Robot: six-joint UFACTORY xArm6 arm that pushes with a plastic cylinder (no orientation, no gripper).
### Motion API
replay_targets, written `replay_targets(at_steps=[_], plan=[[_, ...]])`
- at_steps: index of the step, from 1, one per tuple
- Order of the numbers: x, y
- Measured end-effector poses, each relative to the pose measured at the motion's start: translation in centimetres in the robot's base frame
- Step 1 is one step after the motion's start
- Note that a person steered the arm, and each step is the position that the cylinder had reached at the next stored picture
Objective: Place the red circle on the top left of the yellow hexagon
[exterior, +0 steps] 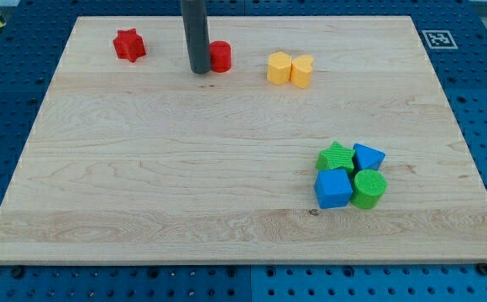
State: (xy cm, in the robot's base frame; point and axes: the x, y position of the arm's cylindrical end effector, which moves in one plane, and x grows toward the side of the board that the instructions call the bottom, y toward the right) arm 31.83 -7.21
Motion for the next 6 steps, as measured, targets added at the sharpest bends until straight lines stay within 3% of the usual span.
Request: replay_targets(at_steps=[2,4,6], plan=[[0.4,-3.1],[-2.6,4.6],[-2.6,4.1]])
